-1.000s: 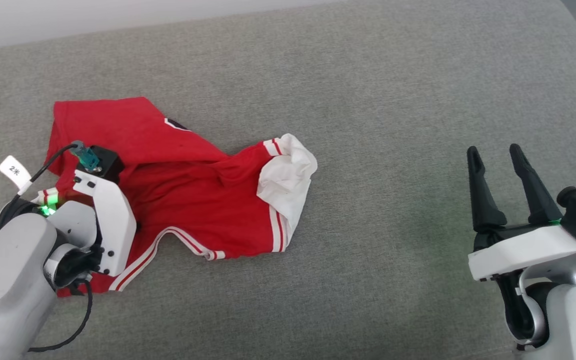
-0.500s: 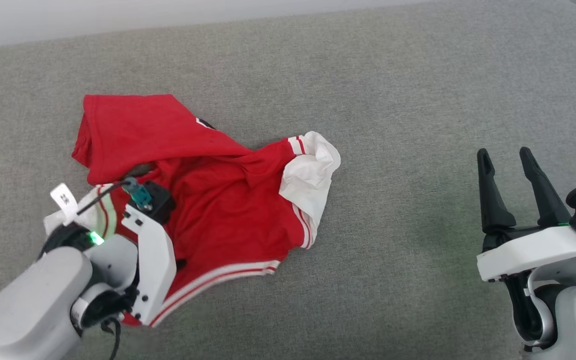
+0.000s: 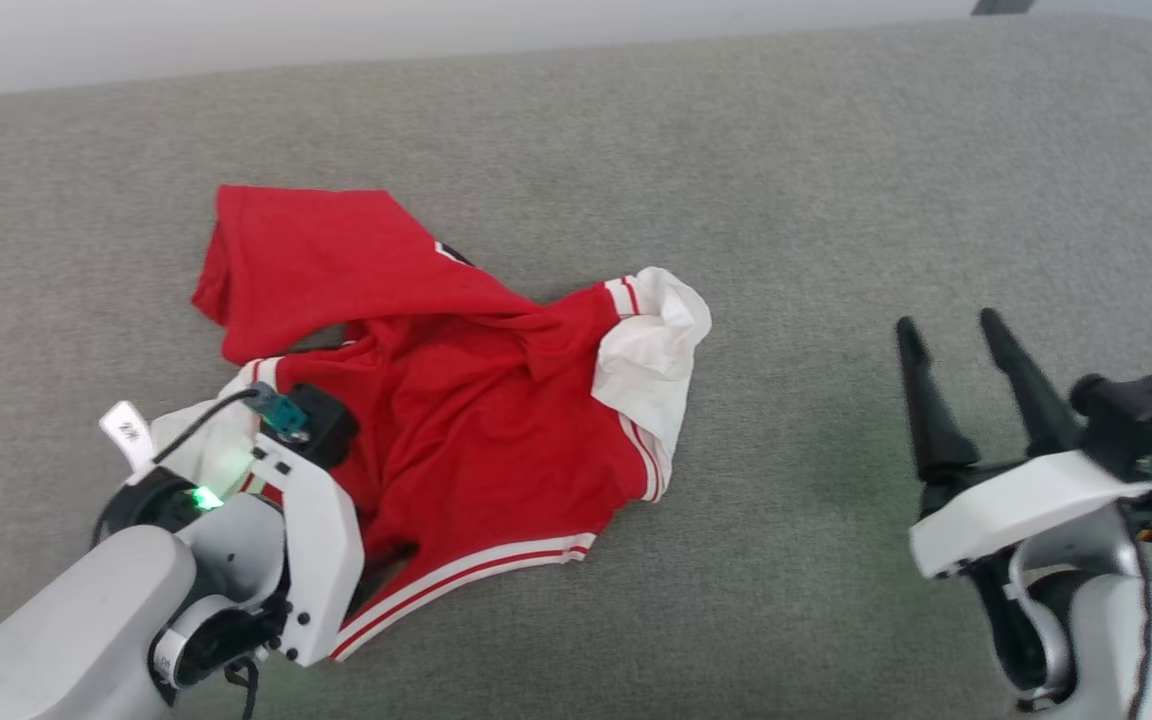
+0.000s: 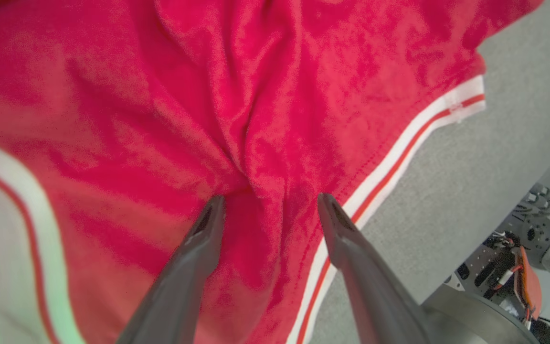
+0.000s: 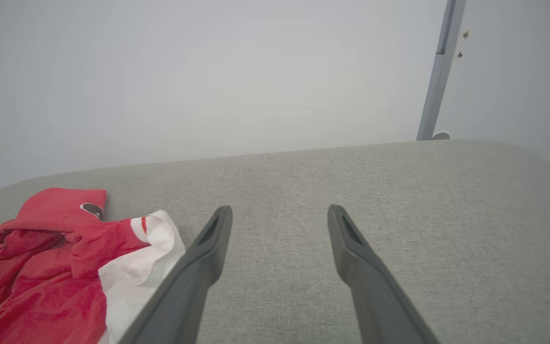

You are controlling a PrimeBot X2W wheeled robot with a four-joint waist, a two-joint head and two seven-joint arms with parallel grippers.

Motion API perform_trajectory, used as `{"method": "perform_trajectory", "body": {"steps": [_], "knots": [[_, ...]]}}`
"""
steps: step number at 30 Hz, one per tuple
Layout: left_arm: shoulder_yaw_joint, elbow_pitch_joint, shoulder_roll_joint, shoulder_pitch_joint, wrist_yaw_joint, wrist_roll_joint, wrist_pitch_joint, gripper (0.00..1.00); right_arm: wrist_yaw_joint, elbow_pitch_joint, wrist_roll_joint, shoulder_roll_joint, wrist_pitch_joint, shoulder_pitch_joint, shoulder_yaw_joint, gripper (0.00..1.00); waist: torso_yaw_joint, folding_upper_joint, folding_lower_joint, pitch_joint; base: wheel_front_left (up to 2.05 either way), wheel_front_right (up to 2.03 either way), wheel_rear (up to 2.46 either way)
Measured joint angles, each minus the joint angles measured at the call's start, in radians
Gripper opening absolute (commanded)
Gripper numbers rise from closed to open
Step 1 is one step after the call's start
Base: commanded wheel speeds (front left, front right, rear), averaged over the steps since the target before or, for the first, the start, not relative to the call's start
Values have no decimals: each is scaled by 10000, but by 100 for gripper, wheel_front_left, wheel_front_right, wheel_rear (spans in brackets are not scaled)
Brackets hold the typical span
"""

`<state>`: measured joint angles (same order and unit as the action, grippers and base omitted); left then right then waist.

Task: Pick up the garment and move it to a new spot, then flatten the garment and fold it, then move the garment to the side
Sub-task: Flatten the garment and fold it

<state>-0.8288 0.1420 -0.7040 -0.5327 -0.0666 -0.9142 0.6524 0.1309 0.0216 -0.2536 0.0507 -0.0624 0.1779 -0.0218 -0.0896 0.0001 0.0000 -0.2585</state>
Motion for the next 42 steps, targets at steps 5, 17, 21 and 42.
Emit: {"method": "perform_trajectory", "body": {"steps": [5, 17, 21, 42], "knots": [[341, -203, -109, 149, 157, 50, -838, 100, 0, -31, 148, 2, -621, -58, 790, 100, 318, 0, 0, 226, 0, 0, 0], [1216, -249, 117, 855, 244, 746, -4556, 100, 2, -805, 575, 353, -2961, 435, 2255, 100, 1313, 0, 1, 547, 0, 0, 0], [1417, -17, 247, 1131, 293, 982, -5643, 100, 2, -1258, 587, 543, -3643, 1025, 2324, 100, 1680, 0, 1, 548, 0, 0, 0], [1931, 968, 1076, 2250, 437, 940, -8567, 100, 2, -4015, 1281, 456, -5375, 3126, 2265, 0, 3187, 0, 0, 88, 0, 0, 0]]}}
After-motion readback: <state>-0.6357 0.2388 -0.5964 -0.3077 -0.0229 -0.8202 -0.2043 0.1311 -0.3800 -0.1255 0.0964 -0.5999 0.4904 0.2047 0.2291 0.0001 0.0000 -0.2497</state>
